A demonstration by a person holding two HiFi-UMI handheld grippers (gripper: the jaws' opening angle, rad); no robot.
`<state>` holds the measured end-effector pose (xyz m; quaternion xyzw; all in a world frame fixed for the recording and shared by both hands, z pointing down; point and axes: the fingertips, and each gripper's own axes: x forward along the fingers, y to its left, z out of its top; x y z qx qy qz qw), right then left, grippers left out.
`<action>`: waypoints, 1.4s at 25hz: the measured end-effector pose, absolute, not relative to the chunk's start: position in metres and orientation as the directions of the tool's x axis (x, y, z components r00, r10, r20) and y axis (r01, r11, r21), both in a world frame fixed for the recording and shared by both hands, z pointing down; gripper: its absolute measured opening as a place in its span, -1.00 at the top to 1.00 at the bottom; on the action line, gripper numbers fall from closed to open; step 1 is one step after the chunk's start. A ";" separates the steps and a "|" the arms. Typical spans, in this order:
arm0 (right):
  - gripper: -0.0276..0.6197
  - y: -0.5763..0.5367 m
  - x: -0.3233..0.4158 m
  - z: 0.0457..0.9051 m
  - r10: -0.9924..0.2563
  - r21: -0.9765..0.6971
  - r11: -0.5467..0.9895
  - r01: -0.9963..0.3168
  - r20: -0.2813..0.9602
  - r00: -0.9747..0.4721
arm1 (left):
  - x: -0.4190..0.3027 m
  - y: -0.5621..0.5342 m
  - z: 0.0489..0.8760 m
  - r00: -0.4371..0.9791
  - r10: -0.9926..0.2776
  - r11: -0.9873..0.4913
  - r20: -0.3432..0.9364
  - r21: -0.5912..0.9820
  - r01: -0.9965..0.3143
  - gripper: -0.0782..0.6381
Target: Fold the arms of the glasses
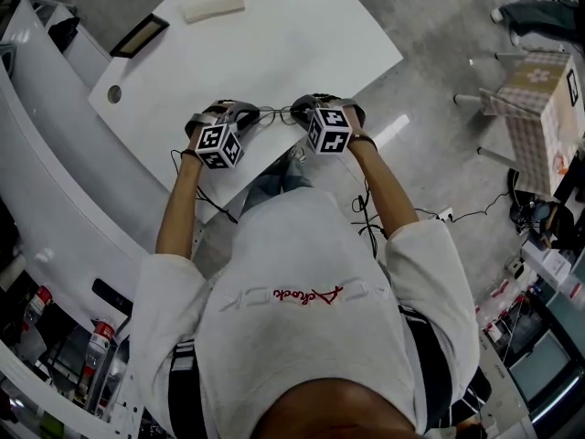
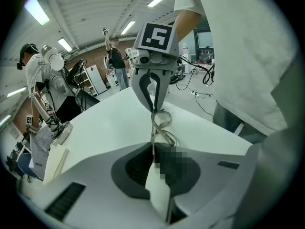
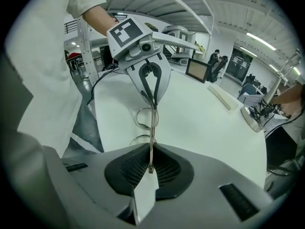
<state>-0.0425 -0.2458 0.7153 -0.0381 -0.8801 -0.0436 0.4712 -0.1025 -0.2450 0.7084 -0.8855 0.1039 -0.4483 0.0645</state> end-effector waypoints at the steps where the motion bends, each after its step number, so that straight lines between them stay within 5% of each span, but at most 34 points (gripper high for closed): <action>1: 0.83 -0.246 -0.043 0.716 0.027 0.042 0.992 0.116 0.840 -0.541 | -0.106 -0.244 0.708 0.571 -0.250 -0.968 0.782 -0.212 -0.134 0.67; 18: 0.82 -0.248 -0.048 0.730 -0.042 0.130 0.969 0.209 0.924 -0.380 | -0.144 -0.258 0.651 0.546 -0.561 -0.782 0.622 -0.183 -0.596 0.67; 25: 0.62 -0.256 -0.053 0.724 -0.123 0.203 0.970 0.133 0.884 -0.452 | -0.135 -0.243 0.631 0.548 -0.610 -0.747 0.572 -0.185 -0.639 0.67; 35: 0.57 -0.248 -0.052 0.694 -0.200 0.250 0.968 0.029 0.834 -0.514 | -0.127 -0.236 0.613 0.565 -0.638 -0.724 0.523 -0.159 -0.671 0.67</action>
